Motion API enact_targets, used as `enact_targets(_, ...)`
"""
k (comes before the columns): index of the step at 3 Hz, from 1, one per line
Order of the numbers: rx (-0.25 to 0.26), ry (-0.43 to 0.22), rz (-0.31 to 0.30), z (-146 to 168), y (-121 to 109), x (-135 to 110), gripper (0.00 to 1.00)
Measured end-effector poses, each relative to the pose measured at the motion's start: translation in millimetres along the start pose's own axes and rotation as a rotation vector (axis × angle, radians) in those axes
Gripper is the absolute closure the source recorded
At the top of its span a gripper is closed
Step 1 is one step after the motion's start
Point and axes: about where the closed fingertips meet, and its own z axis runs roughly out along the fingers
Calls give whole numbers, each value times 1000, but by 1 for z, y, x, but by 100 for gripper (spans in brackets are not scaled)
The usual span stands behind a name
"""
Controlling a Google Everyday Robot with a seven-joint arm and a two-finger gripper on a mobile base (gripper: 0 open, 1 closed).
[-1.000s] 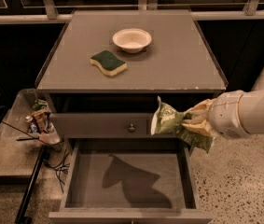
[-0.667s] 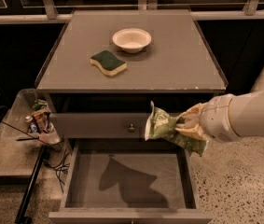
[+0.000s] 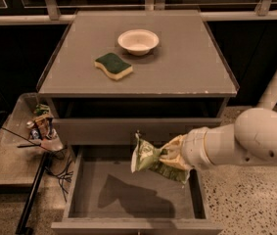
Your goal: Place green jalapeno chip bag into middle drawer
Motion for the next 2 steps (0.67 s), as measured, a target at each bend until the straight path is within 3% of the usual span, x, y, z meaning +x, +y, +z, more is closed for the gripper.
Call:
enact_targets(1, -18, -29, 21, 39, 12, 25, 100)
enact_targets(2, 29, -57, 20, 74, 18, 54, 100)
